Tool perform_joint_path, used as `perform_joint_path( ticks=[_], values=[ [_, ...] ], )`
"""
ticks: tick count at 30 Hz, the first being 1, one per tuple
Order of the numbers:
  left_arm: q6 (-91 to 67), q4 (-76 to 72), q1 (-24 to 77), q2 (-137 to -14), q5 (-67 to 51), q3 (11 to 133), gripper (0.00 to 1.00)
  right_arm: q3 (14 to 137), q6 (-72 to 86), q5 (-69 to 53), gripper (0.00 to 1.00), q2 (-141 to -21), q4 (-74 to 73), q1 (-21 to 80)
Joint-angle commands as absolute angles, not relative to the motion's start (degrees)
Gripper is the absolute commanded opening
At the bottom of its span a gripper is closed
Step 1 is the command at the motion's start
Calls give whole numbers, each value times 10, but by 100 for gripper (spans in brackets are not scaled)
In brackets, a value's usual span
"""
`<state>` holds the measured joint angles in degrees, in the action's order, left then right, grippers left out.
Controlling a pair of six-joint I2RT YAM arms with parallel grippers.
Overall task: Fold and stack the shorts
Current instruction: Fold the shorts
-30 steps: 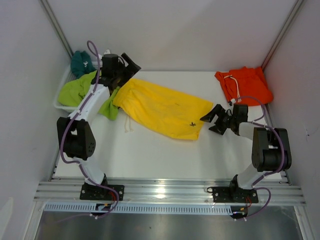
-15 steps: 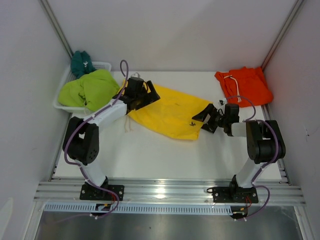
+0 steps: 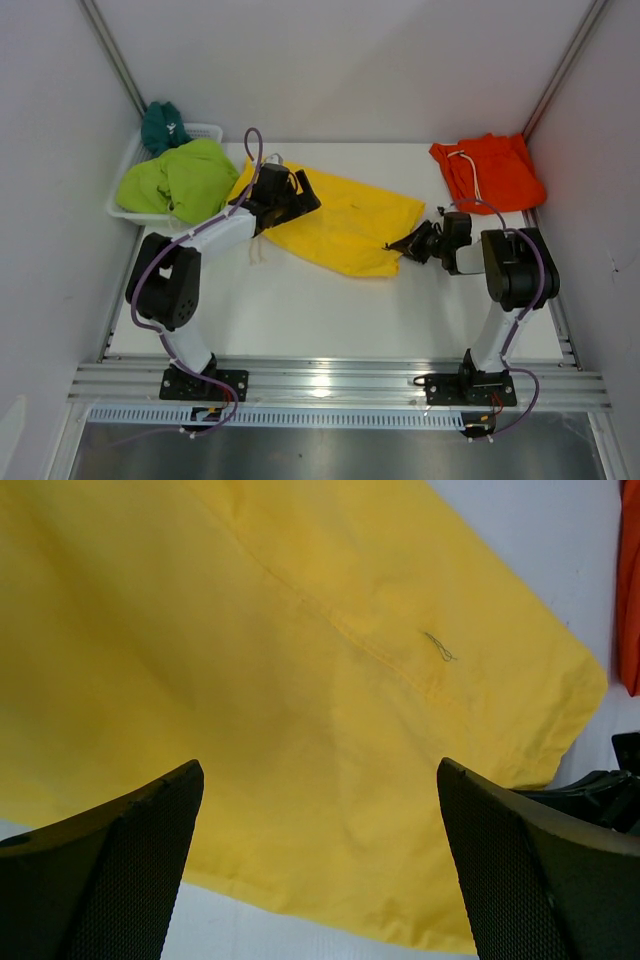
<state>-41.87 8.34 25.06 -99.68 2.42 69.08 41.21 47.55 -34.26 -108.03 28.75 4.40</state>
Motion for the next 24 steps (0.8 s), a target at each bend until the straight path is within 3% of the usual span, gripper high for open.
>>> perform_joint_path(
  ticks=[1, 5, 13, 17, 24],
  values=[
    [-399, 70, 248, -977, 33, 686, 99, 392, 464, -314, 0, -1064, 273, 28],
    [-389, 76, 241, -971, 25, 686, 99, 373, 431, -338, 0, -1023, 236, -14],
    [-348, 89, 239, -939, -13, 664, 99, 381, 296, -272, 0, -851, -68, -94],
    [-336, 97, 233, -937, -35, 650, 99, 400, 232, -237, 0, -829, -156, -131],
    [-317, 91, 173, -940, -71, 644, 99, 384, 215, -164, 0, -792, -167, -132]
  ],
)
